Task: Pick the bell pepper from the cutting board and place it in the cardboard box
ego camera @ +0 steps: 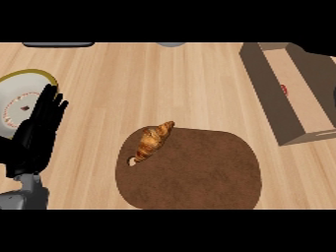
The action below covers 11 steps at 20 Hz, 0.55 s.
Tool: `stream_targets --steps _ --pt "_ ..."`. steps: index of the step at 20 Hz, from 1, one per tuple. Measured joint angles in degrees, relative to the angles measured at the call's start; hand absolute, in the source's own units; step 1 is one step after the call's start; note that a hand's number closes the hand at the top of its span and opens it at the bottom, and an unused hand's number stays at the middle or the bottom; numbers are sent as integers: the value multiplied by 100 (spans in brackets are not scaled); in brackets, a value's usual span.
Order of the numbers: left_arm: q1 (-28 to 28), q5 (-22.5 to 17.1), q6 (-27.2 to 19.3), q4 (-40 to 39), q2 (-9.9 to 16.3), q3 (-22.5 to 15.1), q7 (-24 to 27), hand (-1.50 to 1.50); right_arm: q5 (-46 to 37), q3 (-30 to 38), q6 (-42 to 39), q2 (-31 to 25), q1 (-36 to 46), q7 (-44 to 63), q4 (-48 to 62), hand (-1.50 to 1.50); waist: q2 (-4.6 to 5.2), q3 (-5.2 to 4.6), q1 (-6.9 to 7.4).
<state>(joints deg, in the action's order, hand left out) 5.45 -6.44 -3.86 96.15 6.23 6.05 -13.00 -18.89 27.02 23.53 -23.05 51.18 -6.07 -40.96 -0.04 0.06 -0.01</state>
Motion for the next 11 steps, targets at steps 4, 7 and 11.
stream_targets --steps 4,7,11 --pt "-14 1 6 98 23 -1 -71 0 483 298 -146 -87 -468 -405 -272 -150 1 -2 1" --pt "101 43 -60 -47 -21 -3 -63 0 771 411 -241 -110 -854 -611 -588 -150 0 -4 -14" --pt "38 125 -138 65 -107 -105 -113 0 1125 526 -488 -275 -1337 -765 -915 -150 -1 -4 -7"
